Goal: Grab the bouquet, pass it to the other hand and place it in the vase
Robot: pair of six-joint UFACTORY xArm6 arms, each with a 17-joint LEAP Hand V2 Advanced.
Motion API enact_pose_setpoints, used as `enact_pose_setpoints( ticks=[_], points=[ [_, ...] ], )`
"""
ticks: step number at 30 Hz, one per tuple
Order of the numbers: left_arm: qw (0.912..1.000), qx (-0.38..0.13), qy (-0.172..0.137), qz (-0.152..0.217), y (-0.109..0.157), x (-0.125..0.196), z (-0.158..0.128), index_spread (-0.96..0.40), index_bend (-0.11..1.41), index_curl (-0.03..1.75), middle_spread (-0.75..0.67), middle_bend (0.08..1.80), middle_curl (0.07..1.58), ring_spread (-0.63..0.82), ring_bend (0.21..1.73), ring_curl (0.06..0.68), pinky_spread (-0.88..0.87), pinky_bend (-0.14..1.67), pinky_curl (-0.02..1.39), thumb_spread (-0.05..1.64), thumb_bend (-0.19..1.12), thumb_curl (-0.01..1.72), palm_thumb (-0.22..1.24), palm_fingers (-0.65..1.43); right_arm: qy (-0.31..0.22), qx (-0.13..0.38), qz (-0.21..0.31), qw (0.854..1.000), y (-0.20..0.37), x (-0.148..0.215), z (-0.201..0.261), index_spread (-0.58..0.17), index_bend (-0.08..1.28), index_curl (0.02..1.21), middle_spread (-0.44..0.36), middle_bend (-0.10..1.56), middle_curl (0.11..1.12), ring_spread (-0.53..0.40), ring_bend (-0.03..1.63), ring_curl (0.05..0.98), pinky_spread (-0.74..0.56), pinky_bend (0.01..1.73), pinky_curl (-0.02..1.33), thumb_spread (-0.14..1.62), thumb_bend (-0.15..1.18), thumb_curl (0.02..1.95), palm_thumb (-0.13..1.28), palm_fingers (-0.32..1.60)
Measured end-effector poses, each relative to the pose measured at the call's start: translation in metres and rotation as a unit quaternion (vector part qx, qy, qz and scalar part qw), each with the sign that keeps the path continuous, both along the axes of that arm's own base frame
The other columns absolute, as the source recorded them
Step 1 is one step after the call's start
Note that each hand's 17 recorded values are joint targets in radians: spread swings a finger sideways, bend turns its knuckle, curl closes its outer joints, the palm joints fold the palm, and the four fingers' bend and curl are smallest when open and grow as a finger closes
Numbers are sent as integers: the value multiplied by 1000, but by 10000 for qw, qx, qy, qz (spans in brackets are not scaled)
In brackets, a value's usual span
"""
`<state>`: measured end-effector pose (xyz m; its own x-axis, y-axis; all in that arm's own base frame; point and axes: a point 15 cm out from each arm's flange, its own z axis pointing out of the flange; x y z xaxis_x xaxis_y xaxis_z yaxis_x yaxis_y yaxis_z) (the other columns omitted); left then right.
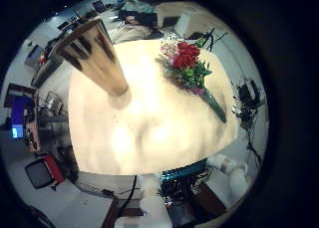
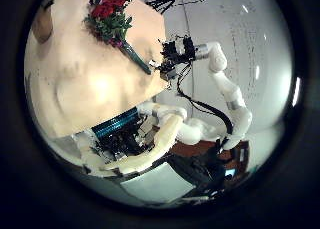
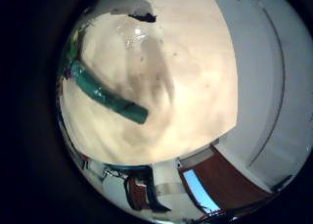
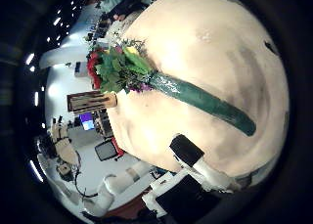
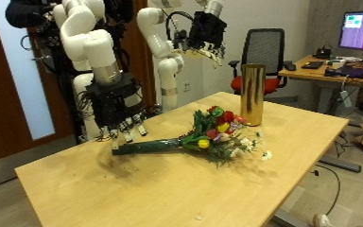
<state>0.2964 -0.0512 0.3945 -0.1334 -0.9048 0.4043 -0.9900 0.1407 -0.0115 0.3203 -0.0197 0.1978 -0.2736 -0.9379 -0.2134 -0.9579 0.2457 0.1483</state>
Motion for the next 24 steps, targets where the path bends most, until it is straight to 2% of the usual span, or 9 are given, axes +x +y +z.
enact_pose_setpoints(
  ticks=[2, 3, 7, 9, 17, 24],
  points=[
    [10000, -2, 0, -5, 1, 0, 0, 170, 172, 344, 341, 199, 337, 488, 549, 156, 474, 196, 284, 883, -32, 307, 200, 248, 172, 7, 31, 9998, 2, -12, -11, -123, 178, 233, 254, 259, 317, 191, 557, 242, 375, 745, 301, 1000, -27, 360, 595, 30],
    [10000, -2, 2, -1, 1, 0, 0, 170, 171, 342, 341, 200, 337, 487, 550, 157, 472, 194, 284, 883, -32, 307, 200, 246, 180, 13, 36, 9998, 3, -12, -12, -82, 152, 237, 261, 295, 327, 192, 546, 237, 376, 728, 293, 994, -29, 358, 591, 46],
    [10000, -5, 24, 1, 1, -1, -2, 167, 170, 339, 333, 204, 339, 487, 548, 156, 474, 195, 285, 880, -32, 307, 199, 248, 307, 10, 208, 9993, 12, -19, -17, -42, 187, 267, 264, 281, 323, 202, 522, 228, 379, 694, 276, 990, -28, 355, 590, 94],
    [10000, 6, 19, -7, 1, -2, -2, 166, 170, 338, 334, 208, 340, 485, 548, 156, 471, 195, 285, 878, -32, 305, 204, 250, 320, 9, 253, 9992, 15, -19, -17, -14, 154, 265, 266, 290, 327, 205, 535, 231, 389, 682, 267, 990, -28, 354, 590, 104],
    [10000, 9, 21, -6, 2, -2, -2, 169, 170, 335, 331, 213, 339, 483, 545, 156, 468, 198, 288, 876, -32, 306, 211, 252, 495, 26, 217, 9985, 16, -20, -32, 1, 149, 270, 257, 299, 331, 200, 540, 230, 384, 652, 251, 986, -28, 358, 585, 128],
    [10000, 14, 31, -1, 3, -1, -3, 165, 171, 335, 326, 216, 340, 482, 542, 156, 467, 196, 289, 875, -32, 307, 211, 254, 153, -100, 94, 9998, 7, 6, -46, -13, 144, 262, 241, 305, 333, 191, 550, 228, 378, 648, 249, 984, -26, 361, 587, 123]
  ],
)
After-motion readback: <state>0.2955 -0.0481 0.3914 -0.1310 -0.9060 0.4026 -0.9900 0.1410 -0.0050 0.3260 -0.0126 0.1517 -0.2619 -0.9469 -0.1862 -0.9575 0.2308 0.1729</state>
